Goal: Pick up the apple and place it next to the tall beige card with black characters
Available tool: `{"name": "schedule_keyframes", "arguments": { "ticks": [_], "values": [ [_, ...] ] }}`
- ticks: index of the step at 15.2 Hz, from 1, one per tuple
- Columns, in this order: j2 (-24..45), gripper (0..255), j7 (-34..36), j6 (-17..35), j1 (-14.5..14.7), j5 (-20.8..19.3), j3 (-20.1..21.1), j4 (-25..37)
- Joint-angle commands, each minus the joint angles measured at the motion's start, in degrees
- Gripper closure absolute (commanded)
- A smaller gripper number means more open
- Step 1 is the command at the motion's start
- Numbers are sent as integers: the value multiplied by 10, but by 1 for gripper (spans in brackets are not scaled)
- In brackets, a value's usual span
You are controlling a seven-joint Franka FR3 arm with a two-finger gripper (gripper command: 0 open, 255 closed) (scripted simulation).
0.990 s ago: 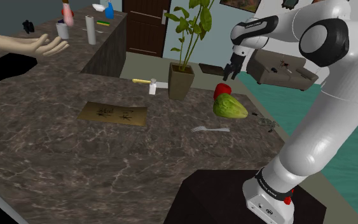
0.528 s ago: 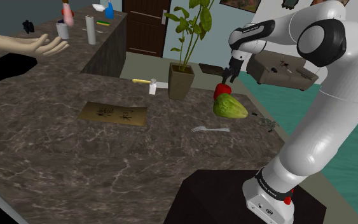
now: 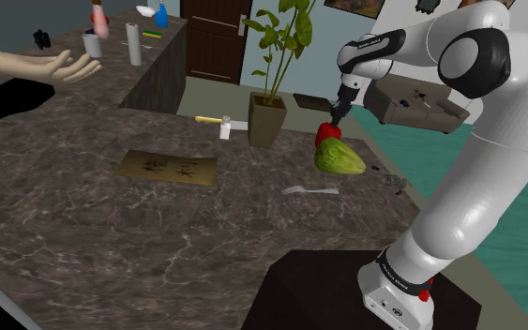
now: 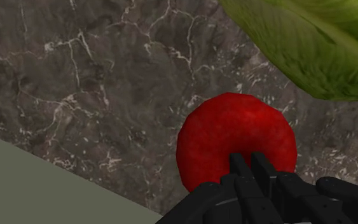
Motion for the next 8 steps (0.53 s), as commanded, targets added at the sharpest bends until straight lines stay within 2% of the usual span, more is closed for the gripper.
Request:
{"name": "schedule_keyframes", "arguments": {
  "ticks": [1,8],
  "values": [
    [0,255,0,0,0,0,0,0],
    [-6,255,2,-14,1,-3,-1,9]
  ]
}}
